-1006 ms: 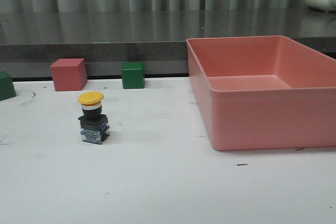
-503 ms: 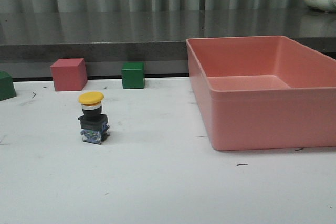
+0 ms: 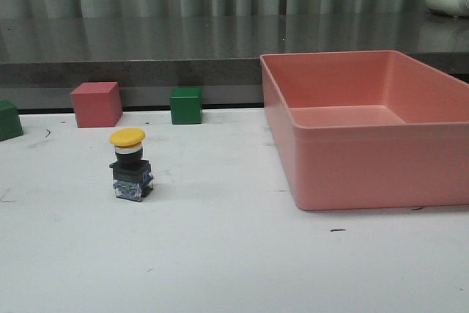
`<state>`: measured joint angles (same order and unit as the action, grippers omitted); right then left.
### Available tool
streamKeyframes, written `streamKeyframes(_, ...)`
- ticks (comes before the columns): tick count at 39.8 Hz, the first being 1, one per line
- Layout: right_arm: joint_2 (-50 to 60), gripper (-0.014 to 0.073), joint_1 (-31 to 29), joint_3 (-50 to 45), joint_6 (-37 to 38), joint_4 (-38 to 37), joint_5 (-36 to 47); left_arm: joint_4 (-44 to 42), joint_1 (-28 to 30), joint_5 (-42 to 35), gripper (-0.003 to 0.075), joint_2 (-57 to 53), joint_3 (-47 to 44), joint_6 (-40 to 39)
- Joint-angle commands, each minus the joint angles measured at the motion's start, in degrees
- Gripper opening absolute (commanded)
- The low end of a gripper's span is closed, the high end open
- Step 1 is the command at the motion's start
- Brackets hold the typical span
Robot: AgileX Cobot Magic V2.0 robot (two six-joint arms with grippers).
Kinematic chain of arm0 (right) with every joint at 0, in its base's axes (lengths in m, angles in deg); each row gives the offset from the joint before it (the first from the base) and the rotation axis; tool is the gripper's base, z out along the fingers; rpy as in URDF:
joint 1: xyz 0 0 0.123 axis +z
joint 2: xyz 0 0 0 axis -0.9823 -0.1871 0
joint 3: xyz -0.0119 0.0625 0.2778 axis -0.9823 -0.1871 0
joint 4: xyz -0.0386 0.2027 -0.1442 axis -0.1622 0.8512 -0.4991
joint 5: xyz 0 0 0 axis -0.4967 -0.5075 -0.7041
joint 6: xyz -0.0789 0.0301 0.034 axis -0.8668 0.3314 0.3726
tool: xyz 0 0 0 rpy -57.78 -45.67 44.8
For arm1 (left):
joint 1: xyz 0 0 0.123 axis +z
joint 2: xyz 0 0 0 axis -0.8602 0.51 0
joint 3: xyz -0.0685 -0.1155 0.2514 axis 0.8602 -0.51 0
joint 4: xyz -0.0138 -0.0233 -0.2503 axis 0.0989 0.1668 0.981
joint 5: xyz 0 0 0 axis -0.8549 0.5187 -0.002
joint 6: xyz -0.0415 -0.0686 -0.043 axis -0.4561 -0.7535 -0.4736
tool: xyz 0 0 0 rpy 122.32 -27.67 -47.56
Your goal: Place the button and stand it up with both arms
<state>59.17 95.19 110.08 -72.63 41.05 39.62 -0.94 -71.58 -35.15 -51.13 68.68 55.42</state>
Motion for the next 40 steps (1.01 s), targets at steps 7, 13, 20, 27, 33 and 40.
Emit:
streamKeyframes(7,-0.7,-0.0069,-0.3,1.4,-0.6,-1.6,4.3,5.7,11.4,-7.8,-0.002,-4.3,-7.7,0.0)
streamKeyframes(13,-0.7,-0.0069,-0.3,1.4,-0.6,-1.6,4.2,6.3,15.0,-8.0,-0.002,-4.7,-11.6,0.0)
streamKeyframes(20,-0.7,-0.0069,-0.3,1.4,-0.6,-1.6,4.2,6.1,15.4,-11.6,-0.002,-4.7,-17.4,0.0)
streamKeyframes(27,-0.7,-0.0069,-0.3,1.4,-0.6,-1.6,4.2,6.1,15.4,-9.3,-0.002,-4.7,-17.3,0.0)
streamKeyframes(33,-0.7,-0.0069,-0.3,1.4,-0.6,-1.6,4.2,6.1,15.4,-9.3,-0.002,-4.7,-17.3,0.0)
streamKeyframes(40,-0.7,-0.0069,-0.3,1.4,-0.6,-1.6,4.2,6.1,15.4,-9.3,-0.002,-4.7,-17.3,0.0)
